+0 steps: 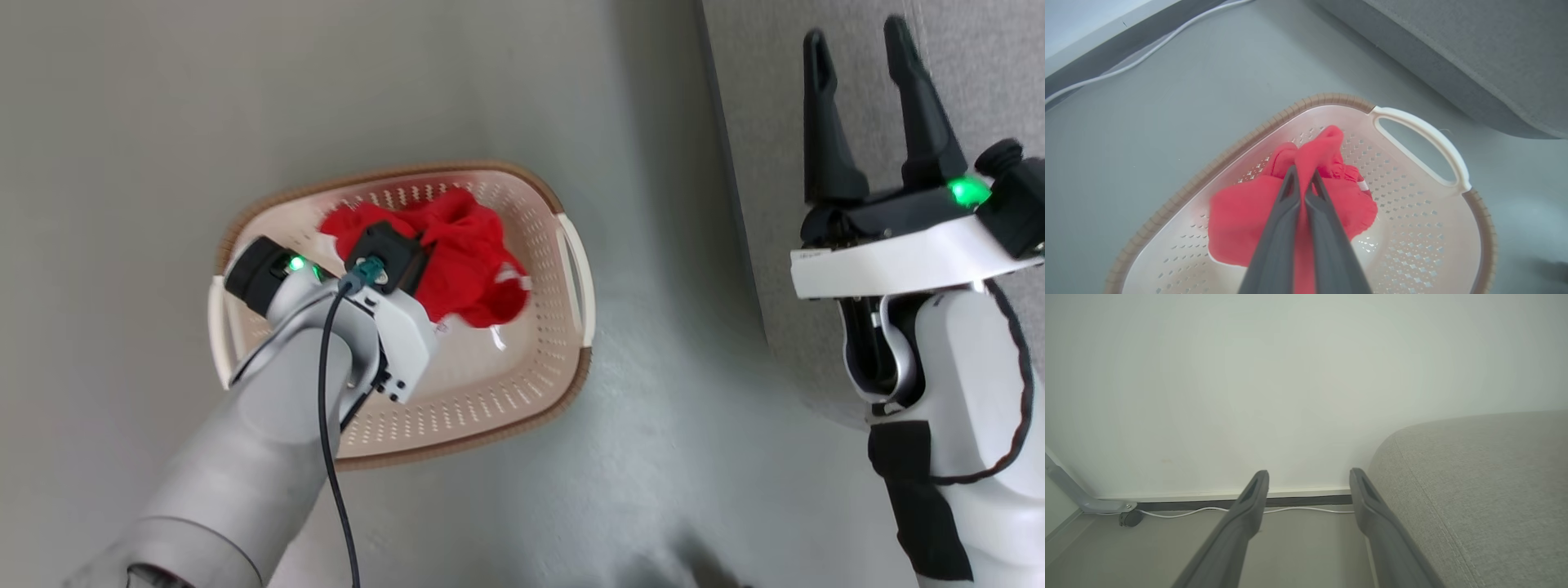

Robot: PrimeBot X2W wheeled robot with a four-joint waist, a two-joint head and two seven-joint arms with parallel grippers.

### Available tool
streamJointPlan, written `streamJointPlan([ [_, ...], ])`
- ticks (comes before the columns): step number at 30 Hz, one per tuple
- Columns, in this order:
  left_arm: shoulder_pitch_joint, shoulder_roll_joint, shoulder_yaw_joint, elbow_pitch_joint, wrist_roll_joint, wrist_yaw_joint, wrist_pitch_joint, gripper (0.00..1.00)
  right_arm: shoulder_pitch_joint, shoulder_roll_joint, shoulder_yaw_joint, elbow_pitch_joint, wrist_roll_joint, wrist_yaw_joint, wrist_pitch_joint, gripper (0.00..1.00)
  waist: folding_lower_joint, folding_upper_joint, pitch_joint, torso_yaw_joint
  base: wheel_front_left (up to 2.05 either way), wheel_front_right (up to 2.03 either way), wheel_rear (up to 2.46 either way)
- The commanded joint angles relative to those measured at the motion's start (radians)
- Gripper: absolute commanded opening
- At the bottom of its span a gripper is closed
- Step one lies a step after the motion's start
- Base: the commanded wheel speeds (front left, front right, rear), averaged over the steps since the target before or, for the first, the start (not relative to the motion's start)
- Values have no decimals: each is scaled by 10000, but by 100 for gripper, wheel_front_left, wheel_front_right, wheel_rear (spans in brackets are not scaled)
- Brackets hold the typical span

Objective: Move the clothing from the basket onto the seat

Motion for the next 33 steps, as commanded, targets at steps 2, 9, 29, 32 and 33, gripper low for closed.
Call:
streamJointPlan([
  [2,479,60,397,-537,-161,0,-102,0,495,49,53,-25,-201,12,-59,100,0,0,-971,656,0,0,0],
  [9,1505,32,1149,-1804,-225,90,-103,0,1103,49,-166,492,-486,12,-59,100,0,0,-2262,1259,0,0,0],
  [29,3890,-66,3621,-4864,260,142,-104,0,2911,29,-104,1643,-547,12,-59,100,0,0,-5388,2036,0,0,0],
  [32,4041,-97,3788,-5183,353,90,-104,0,3180,28,-197,1751,-485,12,-59,100,0,0,-5730,2095,0,0,0],
  [33,4071,-109,3838,-5310,367,71,-104,0,3271,29,-216,1772,-478,12,-59,100,0,0,-5830,2104,0,0,0],
])
